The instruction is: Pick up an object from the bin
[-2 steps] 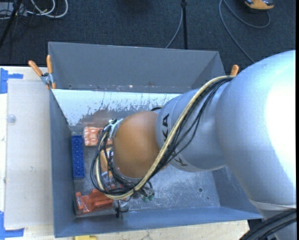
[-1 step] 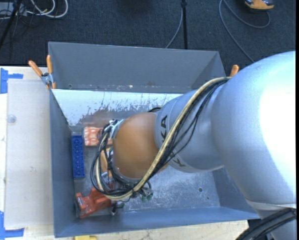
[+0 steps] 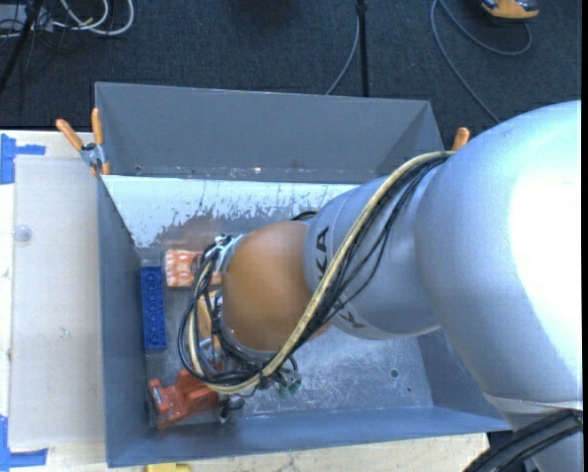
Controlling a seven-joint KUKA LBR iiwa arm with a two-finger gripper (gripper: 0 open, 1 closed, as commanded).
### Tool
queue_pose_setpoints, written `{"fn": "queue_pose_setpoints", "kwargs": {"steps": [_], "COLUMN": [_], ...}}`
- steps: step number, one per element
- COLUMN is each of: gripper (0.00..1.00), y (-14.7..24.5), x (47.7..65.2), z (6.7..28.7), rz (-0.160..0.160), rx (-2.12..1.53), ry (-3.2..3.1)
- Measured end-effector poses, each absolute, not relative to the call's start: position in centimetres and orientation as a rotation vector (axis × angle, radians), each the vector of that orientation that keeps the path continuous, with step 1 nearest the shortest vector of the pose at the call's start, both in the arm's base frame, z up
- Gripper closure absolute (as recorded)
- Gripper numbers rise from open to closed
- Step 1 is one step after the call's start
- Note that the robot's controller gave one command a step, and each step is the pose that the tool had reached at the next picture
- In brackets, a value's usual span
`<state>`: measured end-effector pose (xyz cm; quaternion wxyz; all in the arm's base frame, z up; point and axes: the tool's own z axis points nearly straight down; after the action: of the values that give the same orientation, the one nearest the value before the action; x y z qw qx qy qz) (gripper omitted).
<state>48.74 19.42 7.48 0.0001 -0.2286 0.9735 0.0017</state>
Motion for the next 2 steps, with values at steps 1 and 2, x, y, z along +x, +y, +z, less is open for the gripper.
{"fn": "queue_pose_setpoints", "kwargs": {"steps": [1,2], "gripper": [1.0,1.0], "y": [19.7,19.6], "x": [48.9,49.2], "z": [8.9,17.4], "rz": [0.001,0.004], "rx": [-0.775,-0.778], "ry": [3.051,3.051]}}
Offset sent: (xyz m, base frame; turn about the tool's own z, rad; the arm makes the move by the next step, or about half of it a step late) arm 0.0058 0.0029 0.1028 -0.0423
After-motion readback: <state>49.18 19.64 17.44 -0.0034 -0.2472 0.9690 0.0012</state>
